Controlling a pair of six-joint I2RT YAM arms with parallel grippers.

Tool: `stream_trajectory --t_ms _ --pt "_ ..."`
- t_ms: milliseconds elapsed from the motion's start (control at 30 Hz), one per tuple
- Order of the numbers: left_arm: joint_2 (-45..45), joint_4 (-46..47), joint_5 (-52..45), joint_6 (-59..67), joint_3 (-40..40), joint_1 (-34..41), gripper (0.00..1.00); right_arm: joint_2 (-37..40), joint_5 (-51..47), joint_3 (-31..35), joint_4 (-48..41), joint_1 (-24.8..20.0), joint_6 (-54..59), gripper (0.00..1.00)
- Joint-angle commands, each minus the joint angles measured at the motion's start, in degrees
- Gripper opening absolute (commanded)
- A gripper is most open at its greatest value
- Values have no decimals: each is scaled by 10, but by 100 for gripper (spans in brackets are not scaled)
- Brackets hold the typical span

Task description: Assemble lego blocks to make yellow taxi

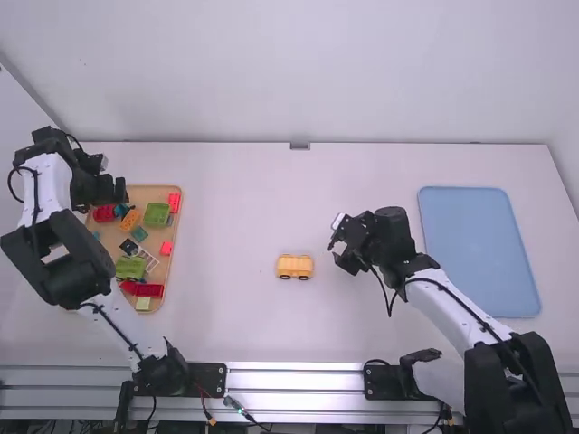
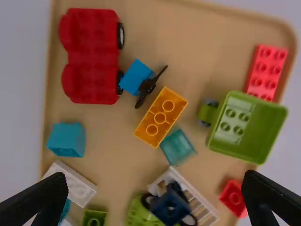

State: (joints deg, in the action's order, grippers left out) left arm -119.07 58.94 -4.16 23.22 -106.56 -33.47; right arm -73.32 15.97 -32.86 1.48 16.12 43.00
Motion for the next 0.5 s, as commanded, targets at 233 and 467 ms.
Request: stream_trajectory --t_ms 233,467 --pt "-88 -4 28 191 -27 12 78 15 22 -3 7 -27 -16 99" --pt "-88 5 17 217 -15 7 62 14 22 -10 11 -26 -27 99"
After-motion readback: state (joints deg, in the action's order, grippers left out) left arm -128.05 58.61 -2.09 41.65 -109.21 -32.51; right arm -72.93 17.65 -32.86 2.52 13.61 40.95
